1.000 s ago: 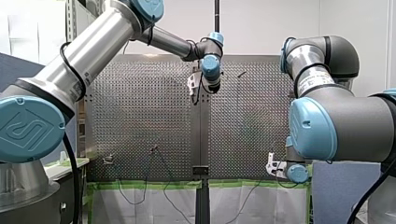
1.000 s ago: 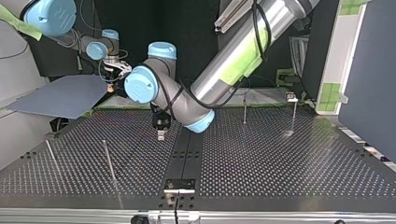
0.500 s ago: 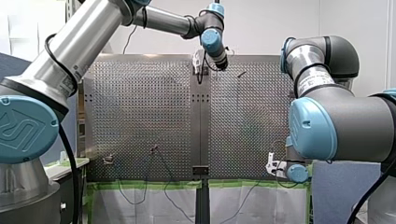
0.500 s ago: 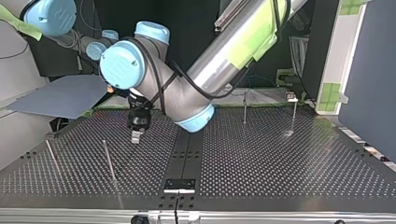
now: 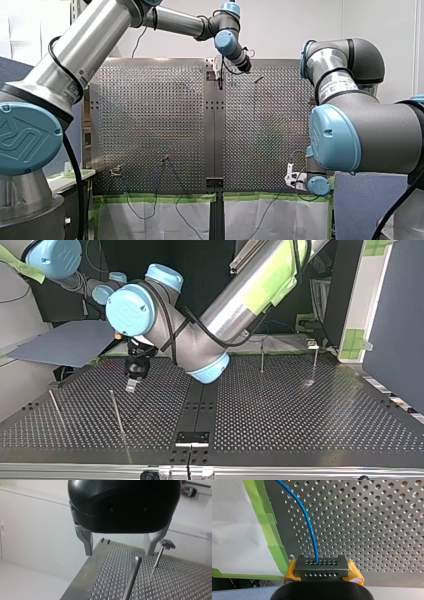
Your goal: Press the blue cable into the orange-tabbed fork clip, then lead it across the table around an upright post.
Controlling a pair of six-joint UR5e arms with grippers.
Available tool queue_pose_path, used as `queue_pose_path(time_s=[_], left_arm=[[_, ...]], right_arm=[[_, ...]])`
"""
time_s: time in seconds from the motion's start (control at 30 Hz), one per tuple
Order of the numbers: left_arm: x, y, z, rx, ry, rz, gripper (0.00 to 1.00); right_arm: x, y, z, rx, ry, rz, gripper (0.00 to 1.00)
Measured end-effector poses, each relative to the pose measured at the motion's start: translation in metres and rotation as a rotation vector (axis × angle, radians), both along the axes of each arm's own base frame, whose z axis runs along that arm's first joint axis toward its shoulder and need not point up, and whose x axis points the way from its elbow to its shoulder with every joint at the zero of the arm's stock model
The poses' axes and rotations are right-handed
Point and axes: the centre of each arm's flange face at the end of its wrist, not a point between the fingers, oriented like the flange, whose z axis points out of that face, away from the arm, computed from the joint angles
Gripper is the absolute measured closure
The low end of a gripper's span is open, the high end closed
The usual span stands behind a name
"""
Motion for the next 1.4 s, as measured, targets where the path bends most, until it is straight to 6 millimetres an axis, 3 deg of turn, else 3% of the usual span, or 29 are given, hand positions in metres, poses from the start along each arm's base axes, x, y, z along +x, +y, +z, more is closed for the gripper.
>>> queue_pose_path(time_s=[1.4], left_arm=[[0.001, 0.020, -0.003, 0.065, 0.024, 0.168, 0.00]], right_arm=[[0.008, 0.002, 0.000, 0.005, 0.010, 0.016, 1.00]])
